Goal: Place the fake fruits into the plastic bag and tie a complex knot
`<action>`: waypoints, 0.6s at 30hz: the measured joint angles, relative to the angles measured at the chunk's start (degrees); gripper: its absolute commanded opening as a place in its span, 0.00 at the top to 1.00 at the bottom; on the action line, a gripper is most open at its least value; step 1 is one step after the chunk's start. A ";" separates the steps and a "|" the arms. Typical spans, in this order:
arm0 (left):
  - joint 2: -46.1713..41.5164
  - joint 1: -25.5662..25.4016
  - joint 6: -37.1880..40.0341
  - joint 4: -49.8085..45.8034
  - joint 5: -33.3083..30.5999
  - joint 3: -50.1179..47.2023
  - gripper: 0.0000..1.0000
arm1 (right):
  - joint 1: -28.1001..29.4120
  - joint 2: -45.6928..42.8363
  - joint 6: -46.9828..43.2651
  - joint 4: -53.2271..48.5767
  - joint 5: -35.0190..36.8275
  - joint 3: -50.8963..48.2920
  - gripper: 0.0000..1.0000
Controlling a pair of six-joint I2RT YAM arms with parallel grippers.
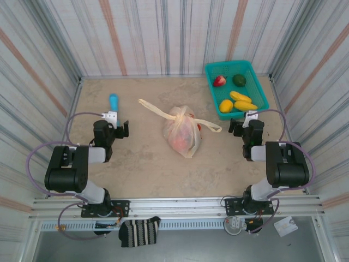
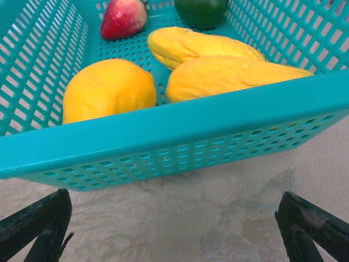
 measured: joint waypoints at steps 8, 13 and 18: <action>0.00 0.07 0.00 0.00 0.02 0.00 0.01 | -0.02 0.00 0.00 0.02 0.26 0.00 0.01; 0.00 0.07 0.00 0.00 0.02 0.00 0.01 | 0.46 0.00 -0.02 0.07 0.92 0.00 0.01; 0.00 -0.07 0.02 0.17 -0.63 -0.07 0.01 | 0.61 0.00 -0.02 0.07 1.57 0.00 0.01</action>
